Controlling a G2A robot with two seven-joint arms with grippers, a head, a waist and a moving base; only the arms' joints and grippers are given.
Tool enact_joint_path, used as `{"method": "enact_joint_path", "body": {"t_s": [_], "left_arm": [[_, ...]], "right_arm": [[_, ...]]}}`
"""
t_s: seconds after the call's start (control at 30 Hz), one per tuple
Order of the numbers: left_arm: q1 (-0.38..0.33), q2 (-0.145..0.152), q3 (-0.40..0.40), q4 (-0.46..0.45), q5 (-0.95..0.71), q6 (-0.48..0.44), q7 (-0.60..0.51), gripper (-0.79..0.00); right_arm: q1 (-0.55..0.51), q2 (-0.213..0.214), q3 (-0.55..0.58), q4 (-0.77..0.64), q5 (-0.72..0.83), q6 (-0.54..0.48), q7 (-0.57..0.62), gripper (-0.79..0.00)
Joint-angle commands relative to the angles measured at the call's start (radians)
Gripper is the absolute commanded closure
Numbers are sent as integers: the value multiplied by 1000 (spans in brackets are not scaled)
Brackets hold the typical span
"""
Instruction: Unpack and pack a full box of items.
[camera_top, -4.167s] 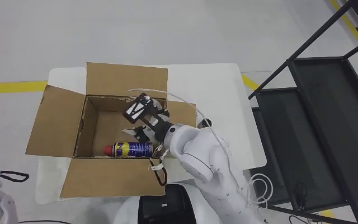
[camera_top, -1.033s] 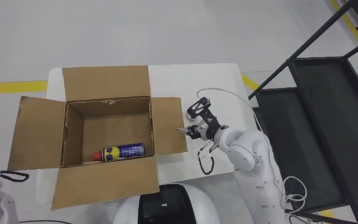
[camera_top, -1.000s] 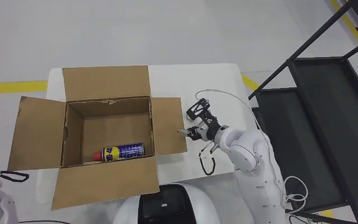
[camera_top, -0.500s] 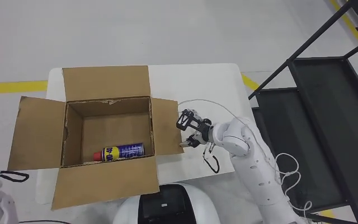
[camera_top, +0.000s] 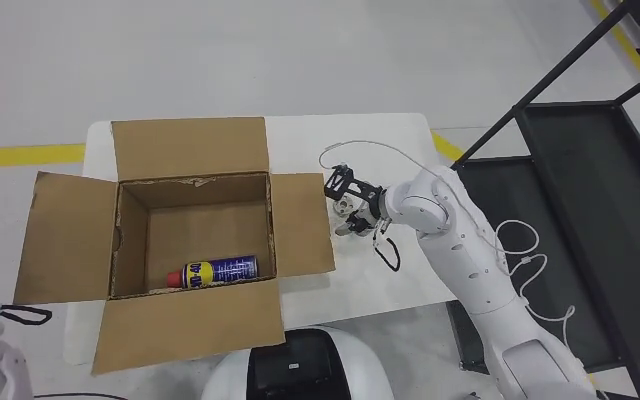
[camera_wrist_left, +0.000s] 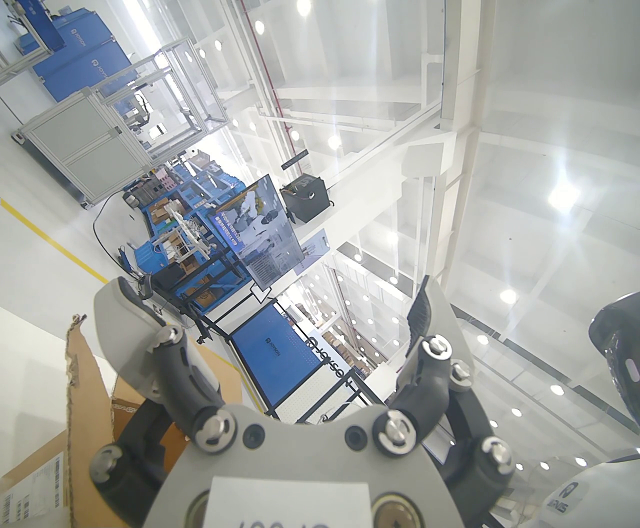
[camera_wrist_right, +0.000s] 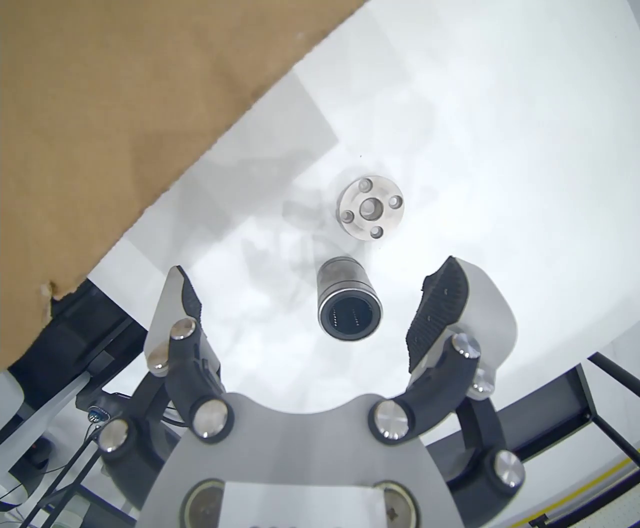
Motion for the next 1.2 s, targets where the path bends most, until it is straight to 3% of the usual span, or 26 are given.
{"method": "enact_joint_path", "body": {"t_s": [0.0,0.63,0.73,1.17], "left_arm": [[0,0,0,0,0,0,0,-785],[0,0,0,0,0,0,0,-785],[0,0,0,0,0,0,0,-785],[0,0,0,0,0,0,0,-785]], "right_arm": [[11,2,13,9,-9,6,-59,-785],[8,2,14,16,-4,15,-76,-785],[11,7,-12,14,-88,-9,-33,-785],[187,48,-132,255,149,-119,-116,-785]]}}
